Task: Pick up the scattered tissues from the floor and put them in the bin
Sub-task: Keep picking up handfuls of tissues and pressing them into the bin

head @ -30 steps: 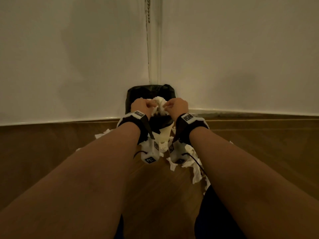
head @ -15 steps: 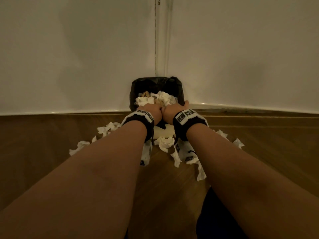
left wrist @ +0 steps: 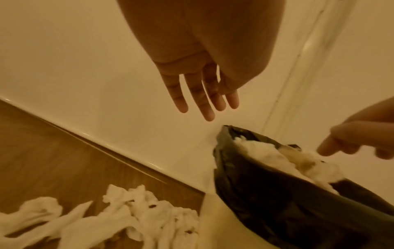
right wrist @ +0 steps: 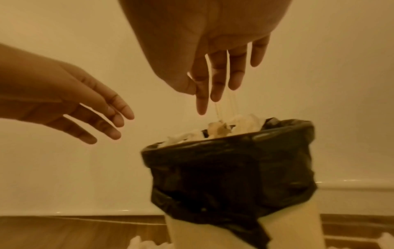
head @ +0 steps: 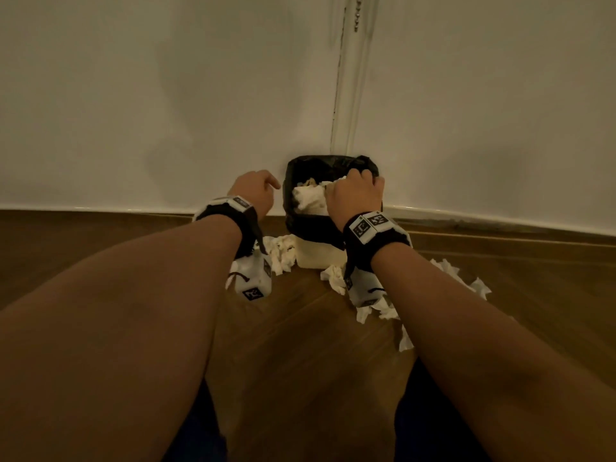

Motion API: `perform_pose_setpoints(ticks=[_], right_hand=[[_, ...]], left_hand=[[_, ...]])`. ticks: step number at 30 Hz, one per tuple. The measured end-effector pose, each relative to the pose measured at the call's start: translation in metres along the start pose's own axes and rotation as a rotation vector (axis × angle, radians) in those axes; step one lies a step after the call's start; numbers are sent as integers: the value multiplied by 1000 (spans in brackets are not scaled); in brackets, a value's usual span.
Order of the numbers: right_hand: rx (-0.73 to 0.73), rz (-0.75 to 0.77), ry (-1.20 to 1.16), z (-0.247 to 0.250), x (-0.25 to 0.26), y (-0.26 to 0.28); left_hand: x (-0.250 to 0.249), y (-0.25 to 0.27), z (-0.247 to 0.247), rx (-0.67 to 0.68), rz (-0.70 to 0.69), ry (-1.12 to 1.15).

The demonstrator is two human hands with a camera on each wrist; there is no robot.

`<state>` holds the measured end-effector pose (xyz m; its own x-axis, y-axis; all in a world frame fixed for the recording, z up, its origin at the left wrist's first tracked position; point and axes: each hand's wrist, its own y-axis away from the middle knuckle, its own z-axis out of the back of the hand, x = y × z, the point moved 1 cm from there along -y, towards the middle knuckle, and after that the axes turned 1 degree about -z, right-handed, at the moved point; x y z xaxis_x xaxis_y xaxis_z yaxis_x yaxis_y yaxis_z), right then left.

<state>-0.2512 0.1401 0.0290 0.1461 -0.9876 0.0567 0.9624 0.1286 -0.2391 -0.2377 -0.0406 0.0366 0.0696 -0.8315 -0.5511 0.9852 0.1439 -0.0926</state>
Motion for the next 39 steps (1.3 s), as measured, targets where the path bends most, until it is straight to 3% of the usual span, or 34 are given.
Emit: perform_pose_setpoints(ticks=[6,11,14,20,27,34,37,39], right_hand=[[39,136,-194,3,44,24],[341,131,-376,-30,72,46],[480,148,-352,-55,89,59],[716,201,-353,-111,124,73],[779,419,-215,-157,173,73],[803,369,-105,-184,187,68],[796,406,-3,-197,187,59],[792,436,41,-205,190,52]], left_hand=[[61,13,31,-31,163,-82],[124,43,22,171,278,-273],[164,62,12,280,382,-311],[223,88,-15,330,547,-217],[244,86,-48,274,469,-207],[253,78,-87,379,452,-195],[260,77,-97,447,407,-230],[264,79,-99,435,448,-234]])
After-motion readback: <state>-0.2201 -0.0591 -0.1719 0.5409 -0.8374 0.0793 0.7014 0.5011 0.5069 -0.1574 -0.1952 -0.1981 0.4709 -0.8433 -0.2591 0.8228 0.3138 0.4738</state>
